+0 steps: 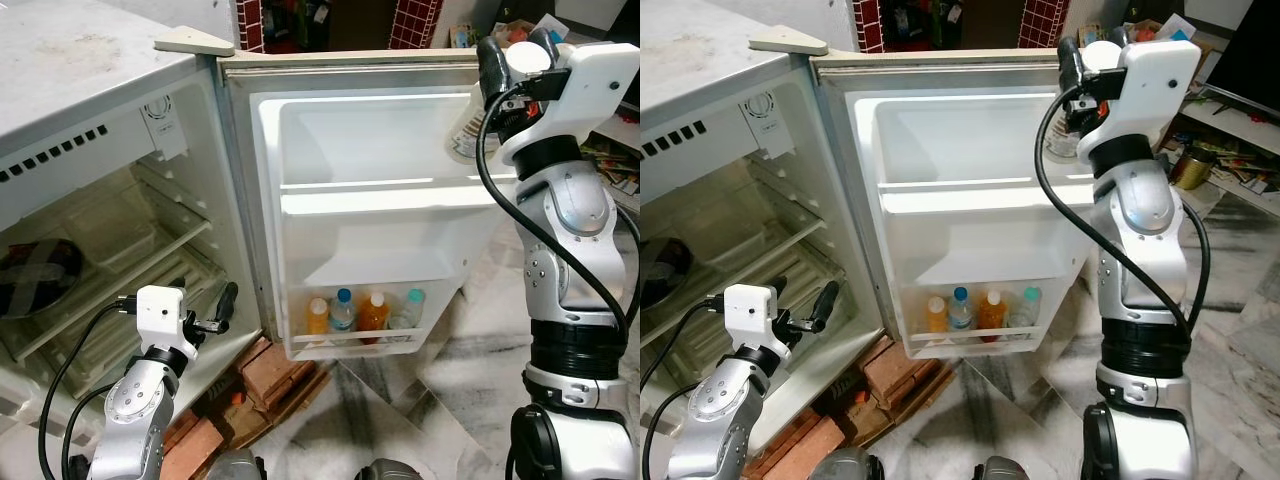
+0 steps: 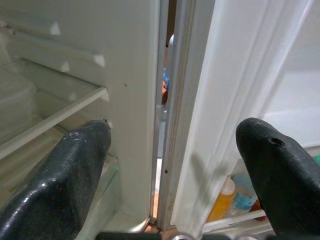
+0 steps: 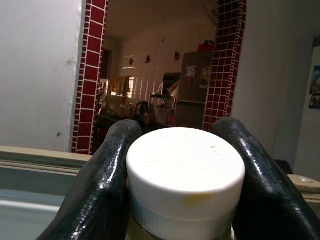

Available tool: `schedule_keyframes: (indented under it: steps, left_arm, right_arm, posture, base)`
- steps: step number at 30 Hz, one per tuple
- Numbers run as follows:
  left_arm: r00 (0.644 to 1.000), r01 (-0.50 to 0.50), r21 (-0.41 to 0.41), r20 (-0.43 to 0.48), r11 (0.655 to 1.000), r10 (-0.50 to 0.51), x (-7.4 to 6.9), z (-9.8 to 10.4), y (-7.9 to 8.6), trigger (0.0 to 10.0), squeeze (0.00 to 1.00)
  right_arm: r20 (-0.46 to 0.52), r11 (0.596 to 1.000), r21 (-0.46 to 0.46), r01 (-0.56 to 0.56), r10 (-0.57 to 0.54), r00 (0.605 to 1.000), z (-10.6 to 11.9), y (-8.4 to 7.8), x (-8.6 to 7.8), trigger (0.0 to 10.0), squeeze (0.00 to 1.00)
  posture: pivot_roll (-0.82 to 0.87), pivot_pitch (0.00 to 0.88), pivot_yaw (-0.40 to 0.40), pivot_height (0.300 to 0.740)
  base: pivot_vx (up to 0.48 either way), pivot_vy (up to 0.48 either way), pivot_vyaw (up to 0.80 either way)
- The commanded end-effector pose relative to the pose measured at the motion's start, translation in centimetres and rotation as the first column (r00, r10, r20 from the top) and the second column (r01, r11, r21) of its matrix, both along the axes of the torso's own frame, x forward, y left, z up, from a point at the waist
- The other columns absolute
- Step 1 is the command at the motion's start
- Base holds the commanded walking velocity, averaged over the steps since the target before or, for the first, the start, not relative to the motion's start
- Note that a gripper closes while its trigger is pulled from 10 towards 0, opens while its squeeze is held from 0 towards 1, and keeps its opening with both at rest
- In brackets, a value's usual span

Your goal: Restocking fridge

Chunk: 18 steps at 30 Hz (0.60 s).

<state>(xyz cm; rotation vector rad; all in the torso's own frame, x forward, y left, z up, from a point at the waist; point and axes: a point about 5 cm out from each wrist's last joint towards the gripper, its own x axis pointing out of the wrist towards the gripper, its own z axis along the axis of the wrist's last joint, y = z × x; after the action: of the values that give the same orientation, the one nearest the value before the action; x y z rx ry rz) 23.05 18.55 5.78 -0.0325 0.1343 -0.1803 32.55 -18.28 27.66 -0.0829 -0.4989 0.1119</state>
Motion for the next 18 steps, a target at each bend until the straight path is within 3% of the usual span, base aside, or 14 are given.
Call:
schedule_keyframes:
  steps: [1, 4, 9, 14, 18]
  left_arm:
    - [1.000, 0.000, 0.017, 0.005, 1.000, -0.001, 0.2, 0.3, 0.0, 10.0, 0.00]
    - [1.000, 0.008, 0.020, 0.007, 1.000, -0.008, 0.3, 0.3, -0.1, 10.0, 0.00]
    - [1.000, 0.015, 0.026, 0.008, 1.000, -0.015, 0.3, 0.4, -0.2, 10.0, 0.00]
    - [1.000, 0.016, 0.027, 0.009, 1.000, -0.016, 0.3, 0.4, -0.3, 10.0, 0.00]
    - [1.000, 0.002, 0.027, 0.011, 1.000, -0.002, 0.1, 0.4, -0.3, 10.0, 0.00]
  right_arm:
    - [0.034, 0.999, -0.028, 0.025, -0.024, 0.999, 0.4, -0.6, 0.0, 10.0, 0.00]
    - [-0.011, 0.996, -0.056, 0.067, -0.068, 0.998, -1.7, -1.4, 0.9, 10.0, 0.00]
    - [-0.016, 0.992, -0.066, 0.112, -0.113, 0.993, -2.6, -1.7, 1.9, 10.0, 0.00]
    - [-0.018, 0.986, -0.091, 0.143, -0.145, 0.989, -3.5, -1.2, 3.4, 10.0, 0.00]
    - [-0.088, 0.993, -0.055, 0.109, -0.113, 0.990, -5.8, -0.2, 4.0, 10.0, 0.00]
  posture:
    - [0.06, 0.020, -0.022, 0.740]
    - [0.06, 0.023, -0.014, 0.740]
    - [0.06, 0.025, -0.009, 0.740]
    - [0.07, 0.024, -0.014, 0.740]
    - [0.09, 0.026, -0.023, 0.740]
  base:
    - [0.000, 0.000, 0.00]
    - [0.000, 0.000, 0.00]
    - [0.000, 0.000, 0.00]
    - [0.000, 0.000, 0.00]
    - [0.000, 0.000, 0.00]
